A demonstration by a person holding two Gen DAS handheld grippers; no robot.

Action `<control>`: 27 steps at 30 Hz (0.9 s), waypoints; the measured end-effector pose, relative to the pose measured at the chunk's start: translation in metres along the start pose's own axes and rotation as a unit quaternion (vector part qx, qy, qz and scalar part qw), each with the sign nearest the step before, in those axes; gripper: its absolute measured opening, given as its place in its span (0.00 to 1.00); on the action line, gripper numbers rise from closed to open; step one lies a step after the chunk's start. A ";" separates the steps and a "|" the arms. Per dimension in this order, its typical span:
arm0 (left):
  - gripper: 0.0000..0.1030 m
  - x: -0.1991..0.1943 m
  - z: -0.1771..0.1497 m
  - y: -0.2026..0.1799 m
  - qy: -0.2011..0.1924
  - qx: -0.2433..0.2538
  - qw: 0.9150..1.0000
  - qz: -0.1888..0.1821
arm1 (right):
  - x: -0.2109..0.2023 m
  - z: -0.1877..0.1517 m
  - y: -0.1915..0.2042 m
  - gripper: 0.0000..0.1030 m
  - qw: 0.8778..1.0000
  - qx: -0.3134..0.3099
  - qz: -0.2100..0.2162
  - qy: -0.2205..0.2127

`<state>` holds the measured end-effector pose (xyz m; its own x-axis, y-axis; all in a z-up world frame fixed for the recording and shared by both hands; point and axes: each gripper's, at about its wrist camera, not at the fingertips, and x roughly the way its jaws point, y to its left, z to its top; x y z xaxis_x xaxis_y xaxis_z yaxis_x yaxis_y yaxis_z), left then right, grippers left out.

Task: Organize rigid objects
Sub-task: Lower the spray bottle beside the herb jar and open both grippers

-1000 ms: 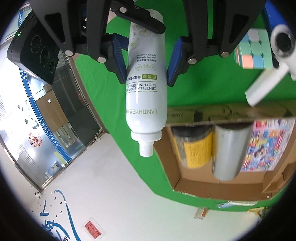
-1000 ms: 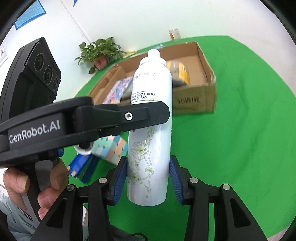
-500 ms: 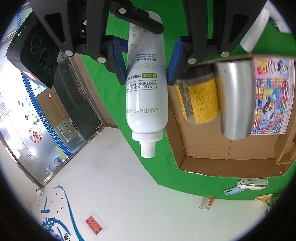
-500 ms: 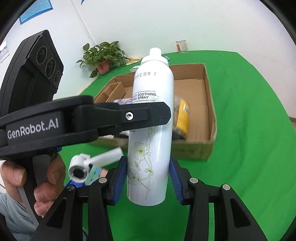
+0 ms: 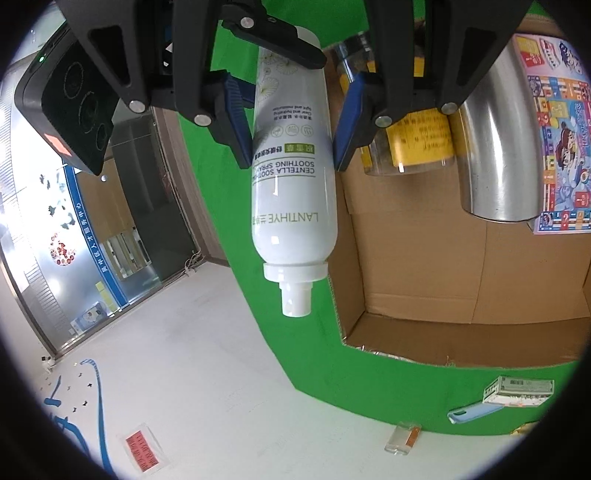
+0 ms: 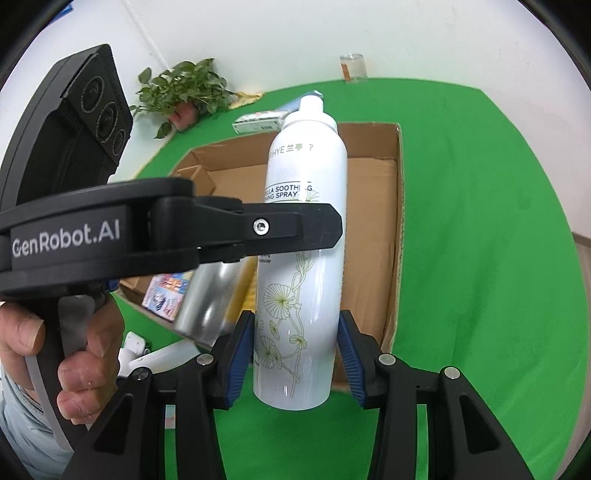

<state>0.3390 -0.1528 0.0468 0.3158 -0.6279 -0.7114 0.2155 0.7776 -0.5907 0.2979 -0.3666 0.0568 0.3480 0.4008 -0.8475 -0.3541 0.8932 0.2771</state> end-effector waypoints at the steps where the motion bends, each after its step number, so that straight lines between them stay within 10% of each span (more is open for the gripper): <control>1: 0.42 0.007 0.002 0.002 0.008 -0.002 1.000 0.003 | 0.004 0.002 -0.004 0.42 1.000 0.004 0.001 0.002; 17: 0.43 0.059 0.002 0.020 0.064 -0.017 0.998 0.023 | 0.032 -0.017 -0.033 0.42 0.998 0.038 -0.042 0.025; 27: 0.43 -0.003 -0.021 -0.003 -0.026 0.069 0.995 0.065 | 0.007 -0.040 -0.008 0.61 0.996 0.030 -0.085 -0.017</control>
<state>0.3176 -0.1537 0.0426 0.3953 -0.5224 -0.7555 0.2931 0.8512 -0.4353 0.2683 -0.3797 0.0306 0.4279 0.2492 -0.8688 -0.2363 0.9587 0.1585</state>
